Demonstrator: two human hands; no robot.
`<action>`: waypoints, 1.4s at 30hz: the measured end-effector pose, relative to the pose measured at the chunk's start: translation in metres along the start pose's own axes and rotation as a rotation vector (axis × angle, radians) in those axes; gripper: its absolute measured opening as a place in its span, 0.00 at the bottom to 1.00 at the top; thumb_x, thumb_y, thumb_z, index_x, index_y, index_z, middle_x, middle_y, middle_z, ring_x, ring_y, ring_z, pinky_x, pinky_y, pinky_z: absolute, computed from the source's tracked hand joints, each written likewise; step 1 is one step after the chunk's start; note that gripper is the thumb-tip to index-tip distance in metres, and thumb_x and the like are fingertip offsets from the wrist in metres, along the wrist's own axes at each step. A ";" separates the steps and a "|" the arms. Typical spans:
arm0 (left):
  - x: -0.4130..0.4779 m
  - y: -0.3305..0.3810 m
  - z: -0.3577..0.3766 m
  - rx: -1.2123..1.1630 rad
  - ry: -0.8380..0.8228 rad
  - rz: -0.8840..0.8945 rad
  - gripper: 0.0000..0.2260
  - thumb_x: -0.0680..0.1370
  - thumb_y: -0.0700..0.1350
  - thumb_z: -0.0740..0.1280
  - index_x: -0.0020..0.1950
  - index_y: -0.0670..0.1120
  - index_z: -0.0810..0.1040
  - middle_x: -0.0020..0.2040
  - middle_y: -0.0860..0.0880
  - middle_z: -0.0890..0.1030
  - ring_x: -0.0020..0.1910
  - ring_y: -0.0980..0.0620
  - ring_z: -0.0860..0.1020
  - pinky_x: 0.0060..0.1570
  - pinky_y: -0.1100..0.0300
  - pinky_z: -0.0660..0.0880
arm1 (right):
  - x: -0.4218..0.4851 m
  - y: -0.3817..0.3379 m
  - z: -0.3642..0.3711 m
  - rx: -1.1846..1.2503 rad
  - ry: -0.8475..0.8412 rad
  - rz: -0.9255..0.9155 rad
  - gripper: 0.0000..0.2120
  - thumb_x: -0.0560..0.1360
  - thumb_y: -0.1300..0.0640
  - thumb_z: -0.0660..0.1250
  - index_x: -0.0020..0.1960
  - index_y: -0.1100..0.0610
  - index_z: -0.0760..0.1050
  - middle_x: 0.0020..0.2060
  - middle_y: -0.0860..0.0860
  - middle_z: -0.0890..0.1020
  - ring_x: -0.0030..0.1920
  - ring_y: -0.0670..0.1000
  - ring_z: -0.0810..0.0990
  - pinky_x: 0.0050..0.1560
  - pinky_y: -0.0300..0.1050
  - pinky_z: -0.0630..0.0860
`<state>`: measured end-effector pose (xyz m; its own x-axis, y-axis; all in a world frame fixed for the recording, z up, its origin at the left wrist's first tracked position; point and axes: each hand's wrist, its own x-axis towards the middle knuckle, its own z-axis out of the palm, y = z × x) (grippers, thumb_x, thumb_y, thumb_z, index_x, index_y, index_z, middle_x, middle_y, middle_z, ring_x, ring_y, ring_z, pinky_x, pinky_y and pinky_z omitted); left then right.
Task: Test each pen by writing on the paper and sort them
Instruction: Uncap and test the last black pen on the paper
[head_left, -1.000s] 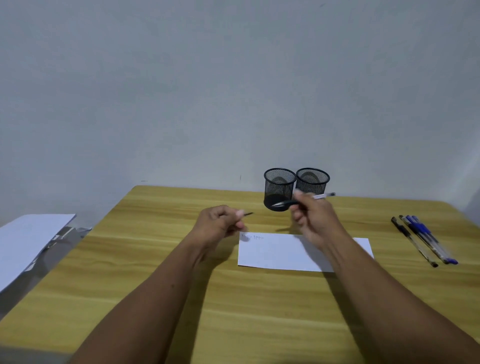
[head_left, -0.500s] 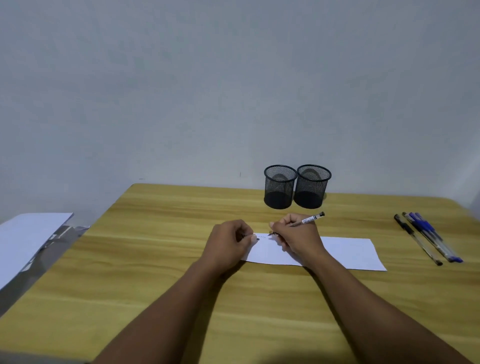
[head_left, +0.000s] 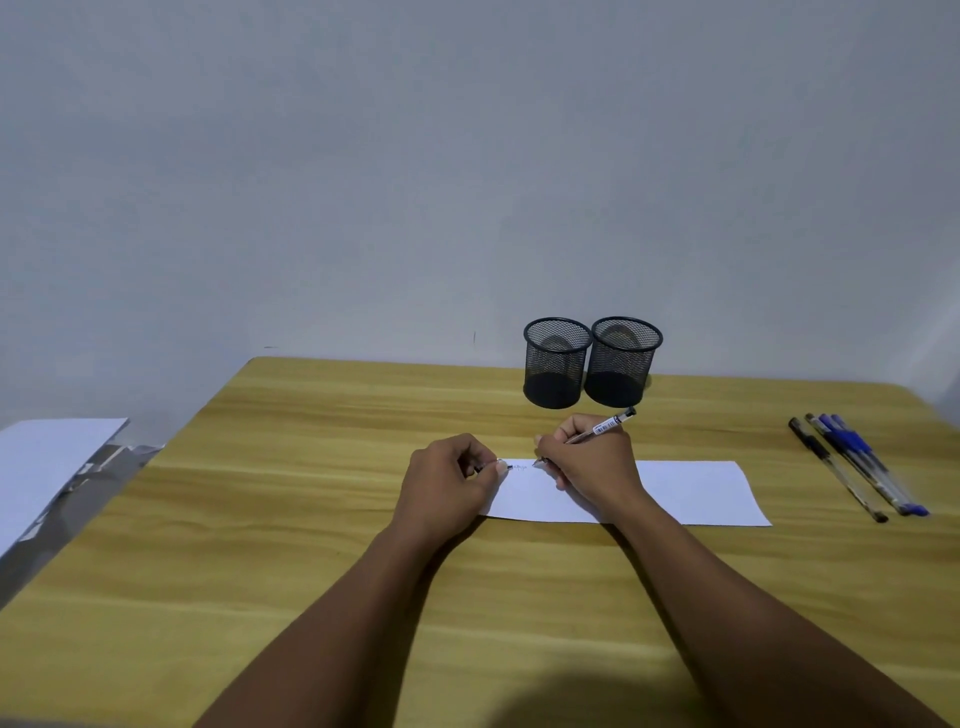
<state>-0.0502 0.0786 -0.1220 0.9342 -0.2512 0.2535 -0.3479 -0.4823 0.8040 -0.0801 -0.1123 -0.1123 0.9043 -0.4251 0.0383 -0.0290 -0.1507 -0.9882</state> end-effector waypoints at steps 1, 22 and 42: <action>0.001 0.000 0.000 -0.008 0.006 -0.009 0.06 0.72 0.53 0.74 0.38 0.53 0.82 0.33 0.56 0.81 0.36 0.57 0.78 0.36 0.60 0.74 | 0.000 0.000 0.001 -0.003 -0.004 -0.008 0.10 0.73 0.66 0.73 0.36 0.65 0.74 0.22 0.55 0.76 0.20 0.49 0.75 0.54 0.65 0.83; 0.001 -0.001 0.006 -0.036 -0.012 -0.038 0.05 0.72 0.51 0.75 0.38 0.52 0.83 0.33 0.54 0.82 0.36 0.57 0.79 0.36 0.63 0.75 | 0.000 0.007 -0.004 -0.011 0.013 0.006 0.10 0.69 0.66 0.73 0.33 0.61 0.74 0.23 0.55 0.76 0.23 0.51 0.77 0.38 0.65 0.81; 0.016 0.014 -0.005 -0.210 -0.096 -0.125 0.05 0.77 0.48 0.73 0.42 0.49 0.83 0.39 0.49 0.84 0.39 0.53 0.79 0.42 0.57 0.75 | -0.003 -0.036 -0.012 0.262 -0.219 0.156 0.04 0.79 0.64 0.67 0.46 0.62 0.77 0.33 0.58 0.83 0.29 0.52 0.79 0.25 0.42 0.67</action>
<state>-0.0396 0.0718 -0.1038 0.9536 -0.2838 0.1008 -0.1964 -0.3321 0.9226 -0.0871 -0.1160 -0.0747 0.9680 -0.2201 -0.1204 -0.0893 0.1461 -0.9852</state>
